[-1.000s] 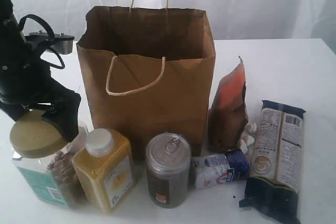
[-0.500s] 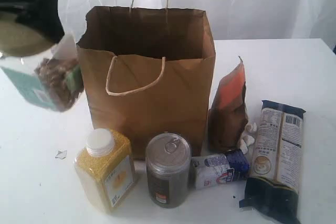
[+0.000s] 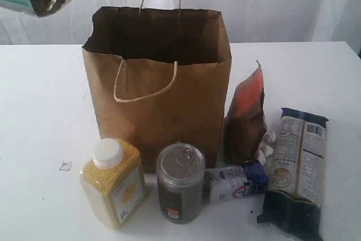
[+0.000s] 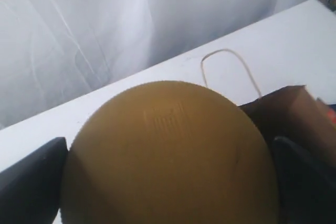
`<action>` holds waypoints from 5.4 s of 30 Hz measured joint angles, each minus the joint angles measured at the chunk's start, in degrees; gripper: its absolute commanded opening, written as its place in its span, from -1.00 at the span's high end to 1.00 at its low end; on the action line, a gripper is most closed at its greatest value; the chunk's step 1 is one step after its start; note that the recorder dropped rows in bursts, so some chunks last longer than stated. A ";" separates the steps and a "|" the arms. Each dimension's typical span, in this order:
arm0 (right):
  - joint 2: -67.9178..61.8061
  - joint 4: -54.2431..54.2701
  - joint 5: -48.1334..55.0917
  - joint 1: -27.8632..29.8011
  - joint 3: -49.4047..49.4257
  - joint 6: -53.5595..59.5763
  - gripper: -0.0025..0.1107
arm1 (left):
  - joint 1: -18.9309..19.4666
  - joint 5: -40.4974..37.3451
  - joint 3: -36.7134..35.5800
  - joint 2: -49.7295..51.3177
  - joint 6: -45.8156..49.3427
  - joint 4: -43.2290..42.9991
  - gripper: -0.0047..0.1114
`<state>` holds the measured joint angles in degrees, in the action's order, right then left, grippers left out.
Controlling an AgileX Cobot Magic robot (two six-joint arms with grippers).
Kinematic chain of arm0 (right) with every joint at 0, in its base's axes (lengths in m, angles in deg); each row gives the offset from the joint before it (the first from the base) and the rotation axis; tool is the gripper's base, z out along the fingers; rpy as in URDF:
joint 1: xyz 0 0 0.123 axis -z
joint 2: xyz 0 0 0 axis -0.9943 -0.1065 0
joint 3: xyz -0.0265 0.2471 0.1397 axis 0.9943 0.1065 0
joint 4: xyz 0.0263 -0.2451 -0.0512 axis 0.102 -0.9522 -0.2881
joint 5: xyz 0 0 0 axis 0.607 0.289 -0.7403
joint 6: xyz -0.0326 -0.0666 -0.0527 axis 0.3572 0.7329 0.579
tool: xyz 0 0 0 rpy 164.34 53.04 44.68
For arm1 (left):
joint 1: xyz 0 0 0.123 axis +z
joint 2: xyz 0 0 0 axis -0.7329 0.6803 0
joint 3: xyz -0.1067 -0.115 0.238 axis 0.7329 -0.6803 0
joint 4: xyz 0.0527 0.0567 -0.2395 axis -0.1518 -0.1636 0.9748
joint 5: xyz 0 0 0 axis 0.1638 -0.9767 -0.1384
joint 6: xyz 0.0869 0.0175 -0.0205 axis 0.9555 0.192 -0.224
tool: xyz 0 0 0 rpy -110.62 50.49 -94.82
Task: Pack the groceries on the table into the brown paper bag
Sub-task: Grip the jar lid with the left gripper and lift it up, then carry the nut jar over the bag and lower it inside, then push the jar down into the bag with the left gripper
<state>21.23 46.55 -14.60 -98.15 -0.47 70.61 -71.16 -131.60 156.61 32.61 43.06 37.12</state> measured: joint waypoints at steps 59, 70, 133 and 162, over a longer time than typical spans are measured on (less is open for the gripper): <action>0.00 0.00 0.00 0.00 0.00 0.00 0.96 | -9.33 0.21 4.17 22.42 -2.50 2.77 0.92; 0.00 0.00 0.00 0.00 0.00 0.00 0.96 | -9.33 0.03 4.17 23.70 -1.67 4.17 0.92; 0.00 0.00 0.33 0.00 0.00 -0.21 0.96 | -9.33 0.24 -9.67 27.49 3.08 6.07 0.92; 0.00 0.00 0.33 0.00 0.00 -0.21 0.96 | -9.33 0.09 -9.67 27.61 4.63 7.89 -0.53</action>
<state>21.23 46.55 -14.27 -98.15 -0.47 70.40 -80.49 -131.51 146.93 60.22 47.69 45.01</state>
